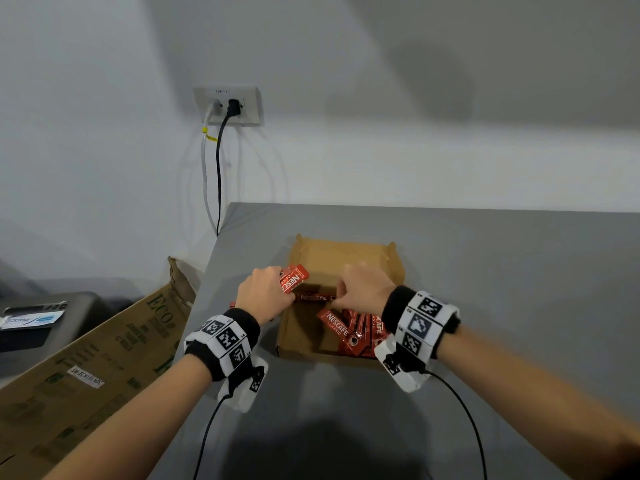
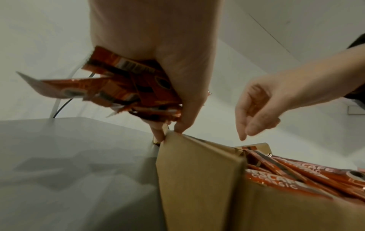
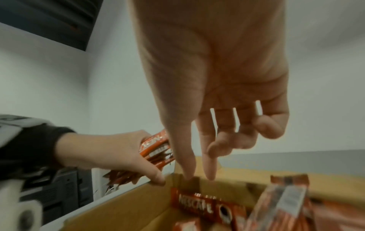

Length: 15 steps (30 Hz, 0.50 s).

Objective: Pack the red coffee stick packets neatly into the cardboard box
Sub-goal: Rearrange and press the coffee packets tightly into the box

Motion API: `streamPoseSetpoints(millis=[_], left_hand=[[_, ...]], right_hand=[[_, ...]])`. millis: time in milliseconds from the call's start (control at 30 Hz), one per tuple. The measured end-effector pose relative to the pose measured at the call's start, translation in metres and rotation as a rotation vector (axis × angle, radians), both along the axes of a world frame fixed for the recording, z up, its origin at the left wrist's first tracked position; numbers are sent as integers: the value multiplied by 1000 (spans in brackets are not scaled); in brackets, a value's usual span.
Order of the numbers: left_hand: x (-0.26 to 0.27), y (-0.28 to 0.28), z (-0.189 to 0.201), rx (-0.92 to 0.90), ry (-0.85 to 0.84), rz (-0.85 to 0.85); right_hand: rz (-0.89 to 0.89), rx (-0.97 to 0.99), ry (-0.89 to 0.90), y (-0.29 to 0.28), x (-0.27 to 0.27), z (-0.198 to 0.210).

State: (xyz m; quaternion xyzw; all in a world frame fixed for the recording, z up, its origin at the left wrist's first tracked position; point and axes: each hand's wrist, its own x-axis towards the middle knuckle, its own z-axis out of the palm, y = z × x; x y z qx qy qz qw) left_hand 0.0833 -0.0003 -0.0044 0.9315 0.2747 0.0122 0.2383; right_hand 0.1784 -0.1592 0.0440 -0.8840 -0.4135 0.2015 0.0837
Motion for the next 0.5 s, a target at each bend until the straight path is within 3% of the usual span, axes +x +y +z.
streamPoseSetpoints(millis=[100, 200, 500], left_hand=[[-4, -4, 0, 11, 43, 17], [-9, -7, 3, 10, 64, 22], [-6, -1, 23, 30, -30, 57]], right_hand=[[55, -55, 41, -5, -14, -12], [92, -81, -71, -7, -22, -21], [114, -131, -169, -7, -32, -32]])
